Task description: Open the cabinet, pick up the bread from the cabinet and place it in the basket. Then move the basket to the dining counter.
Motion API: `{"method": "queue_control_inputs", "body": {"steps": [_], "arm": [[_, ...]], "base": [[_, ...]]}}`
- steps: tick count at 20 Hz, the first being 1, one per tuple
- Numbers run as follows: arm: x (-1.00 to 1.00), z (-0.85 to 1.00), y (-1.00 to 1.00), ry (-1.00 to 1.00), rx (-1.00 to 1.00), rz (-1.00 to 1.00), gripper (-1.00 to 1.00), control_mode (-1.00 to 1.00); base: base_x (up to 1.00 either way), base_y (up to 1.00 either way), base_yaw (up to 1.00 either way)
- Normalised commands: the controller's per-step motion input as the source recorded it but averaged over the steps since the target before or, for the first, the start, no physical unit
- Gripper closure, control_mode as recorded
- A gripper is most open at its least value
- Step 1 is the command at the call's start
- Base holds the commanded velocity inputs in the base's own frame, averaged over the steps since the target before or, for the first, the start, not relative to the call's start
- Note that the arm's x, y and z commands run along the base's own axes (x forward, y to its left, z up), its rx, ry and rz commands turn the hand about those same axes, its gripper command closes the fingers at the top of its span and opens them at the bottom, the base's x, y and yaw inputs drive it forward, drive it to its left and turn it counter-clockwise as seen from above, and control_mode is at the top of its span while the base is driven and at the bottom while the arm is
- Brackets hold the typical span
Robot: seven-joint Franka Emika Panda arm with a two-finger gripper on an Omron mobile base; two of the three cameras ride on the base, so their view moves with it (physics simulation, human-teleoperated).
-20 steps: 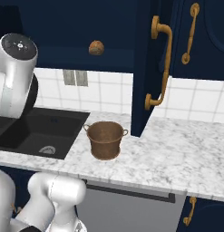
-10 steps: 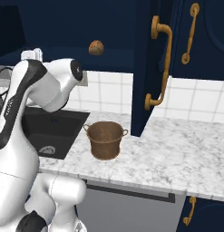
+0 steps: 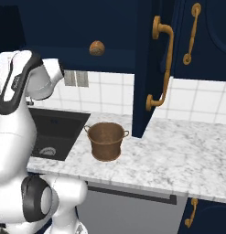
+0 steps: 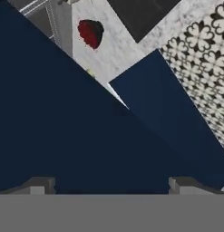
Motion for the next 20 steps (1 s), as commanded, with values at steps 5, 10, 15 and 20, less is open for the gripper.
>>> {"method": "queue_control_inputs", "body": {"steps": [5,10,15,20], "arm": [[-0.05,0.05,1.00,0.14,-0.14,0.28,-1.00,-1.00],[-0.03,-0.04,1.00,0.07,-0.16,0.02,-1.00,-1.00],[0.00,-0.06,0.94,-0.03,-0.03,-0.09,-1.00,-1.00],[0.11,-0.18,0.11,-0.03,-0.03,-0.10,-1.00,-1.00]], "base": [[0.00,0.00,0.00],[0.00,0.00,0.00],[0.00,0.00,0.00],[0.00,0.00,0.00]]}}
